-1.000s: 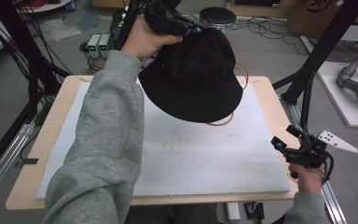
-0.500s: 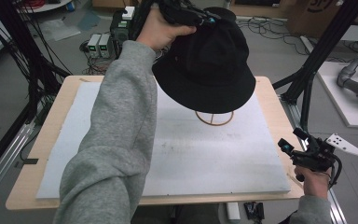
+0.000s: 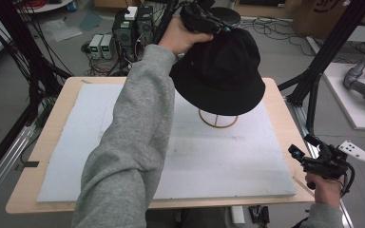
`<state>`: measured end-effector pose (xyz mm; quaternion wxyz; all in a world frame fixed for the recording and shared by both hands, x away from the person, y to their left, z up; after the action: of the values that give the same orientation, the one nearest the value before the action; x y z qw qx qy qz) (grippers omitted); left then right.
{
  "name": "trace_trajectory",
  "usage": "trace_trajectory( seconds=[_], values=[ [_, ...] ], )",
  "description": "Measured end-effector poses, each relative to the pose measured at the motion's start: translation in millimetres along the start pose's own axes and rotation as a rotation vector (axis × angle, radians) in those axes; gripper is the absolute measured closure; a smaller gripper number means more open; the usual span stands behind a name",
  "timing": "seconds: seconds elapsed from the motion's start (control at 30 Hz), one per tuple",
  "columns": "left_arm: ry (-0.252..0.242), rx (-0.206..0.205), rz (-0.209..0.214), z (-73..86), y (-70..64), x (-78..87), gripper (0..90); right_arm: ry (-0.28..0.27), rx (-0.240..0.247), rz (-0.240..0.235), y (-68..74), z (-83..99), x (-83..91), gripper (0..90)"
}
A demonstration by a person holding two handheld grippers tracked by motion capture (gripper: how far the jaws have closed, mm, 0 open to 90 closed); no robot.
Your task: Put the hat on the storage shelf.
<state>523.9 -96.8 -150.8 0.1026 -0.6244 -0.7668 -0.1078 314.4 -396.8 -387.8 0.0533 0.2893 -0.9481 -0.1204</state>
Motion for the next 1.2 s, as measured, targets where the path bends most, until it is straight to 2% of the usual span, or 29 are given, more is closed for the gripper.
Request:
trace_trajectory(
  seconds=[0.1, 0.2, 0.43, 0.63, 0.8, 0.83, 1.0, 1.2],
  values=[
    [0.007, 0.005, 0.019, 7.5, 3.4, -14.5, 88.2, 0.006, -0.009, 0.011, -1.7, 1.8, 3.5, 1.1],
    [0.004, 0.012, 0.025, 10.7, 6.0, -20.5, 88.2, 0.007, -0.011, 0.015, -2.6, 2.0, 5.7, 1.2],
    [0.051, 0.020, 0.022, 28.8, 13.5, -41.7, 88.2, 0.025, -0.002, 0.031, -4.2, 5.1, 13.0, 1.1],
    [0.085, 0.031, 0.013, 41.0, 18.4, -53.0, 88.1, 0.029, -0.005, 0.033, -3.3, 6.8, 15.0, 1.1],
    [0.121, 0.029, -0.003, 49.8, 21.8, -57.6, 88.1, 0.038, 0.004, 0.042, -4.0, 7.4, 16.1, 1.2],
    [0.133, 0.031, -0.010, 52.7, 23.0, -59.5, 88.0, 0.035, -0.007, 0.032, -2.7, 7.4, 15.6, 1.2],
    [0.154, 0.038, -0.012, 57.9, 24.4, -63.2, 88.0, 0.037, -0.004, 0.028, -2.7, 7.9, 14.7, 1.1],
    [0.171, 0.056, -0.035, 64.0, 31.9, -63.9, 87.9, 0.033, -0.004, 0.032, -3.7, 7.5, 15.9, 1.2]
  ],
)
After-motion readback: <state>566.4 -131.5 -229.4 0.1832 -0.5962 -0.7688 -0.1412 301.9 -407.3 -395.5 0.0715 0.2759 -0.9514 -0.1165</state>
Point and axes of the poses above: each handheld gripper's, and its own axes: x roughly backward along the jaws, z roughly out of its underside, y roughly to its left, the point moved 7 cm from there along -x, roughly forward along the jaws, and after that the axes turned 4 degrees about -y, right-handed, at the moved point
